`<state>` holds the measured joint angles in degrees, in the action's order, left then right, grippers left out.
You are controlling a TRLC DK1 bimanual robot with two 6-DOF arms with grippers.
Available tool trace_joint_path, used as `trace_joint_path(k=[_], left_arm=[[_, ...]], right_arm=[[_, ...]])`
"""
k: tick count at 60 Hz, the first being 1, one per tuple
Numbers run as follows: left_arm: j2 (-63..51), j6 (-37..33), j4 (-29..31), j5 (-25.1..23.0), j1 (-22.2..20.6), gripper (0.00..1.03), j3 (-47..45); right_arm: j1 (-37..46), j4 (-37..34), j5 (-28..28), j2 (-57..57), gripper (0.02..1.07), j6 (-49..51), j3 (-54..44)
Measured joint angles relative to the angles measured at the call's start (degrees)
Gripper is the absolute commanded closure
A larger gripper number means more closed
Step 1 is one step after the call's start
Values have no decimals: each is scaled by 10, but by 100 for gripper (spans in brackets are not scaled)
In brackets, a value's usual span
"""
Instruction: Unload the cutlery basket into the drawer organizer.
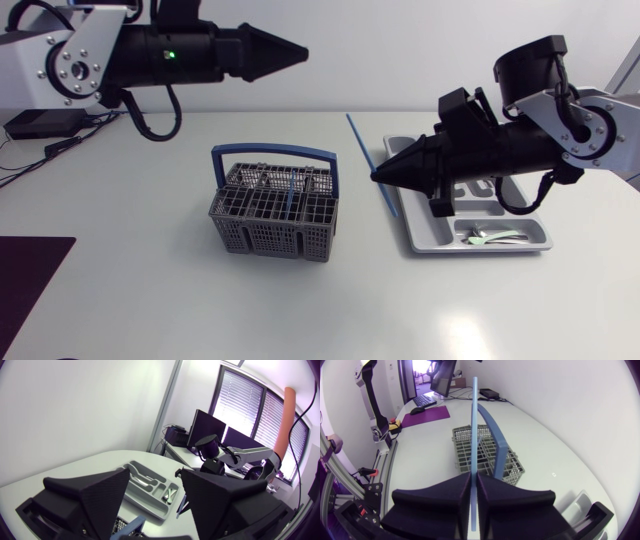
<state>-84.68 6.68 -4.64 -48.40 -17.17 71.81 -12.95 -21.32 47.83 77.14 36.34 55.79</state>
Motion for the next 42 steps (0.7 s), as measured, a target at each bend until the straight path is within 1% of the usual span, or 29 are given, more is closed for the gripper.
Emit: trace_joint_path(k=[6,10,14,18,23,33,42], left_arm=[[8,2,6,0,28,17,8],[16,-21,51,3,40,17,14],[27,-64,110,29,40,17,16],[36,-118,167,63,27,17,15],[46,-176,199,108,4,17,4],[62,-265,242,195,-42,17,-33],[62,-301,258,252,-69,18,-63]], right_arm=[[39,-6,2,11,102,11,0],[70,-11,2,24,102,14,0],[97,-16,-1,44,102,14,5],[119,-17,-11,70,102,8,18],[136,-17,-33,110,102,-13,44],[146,-17,-96,201,102,-80,115],[146,-18,-163,274,102,-159,169]])
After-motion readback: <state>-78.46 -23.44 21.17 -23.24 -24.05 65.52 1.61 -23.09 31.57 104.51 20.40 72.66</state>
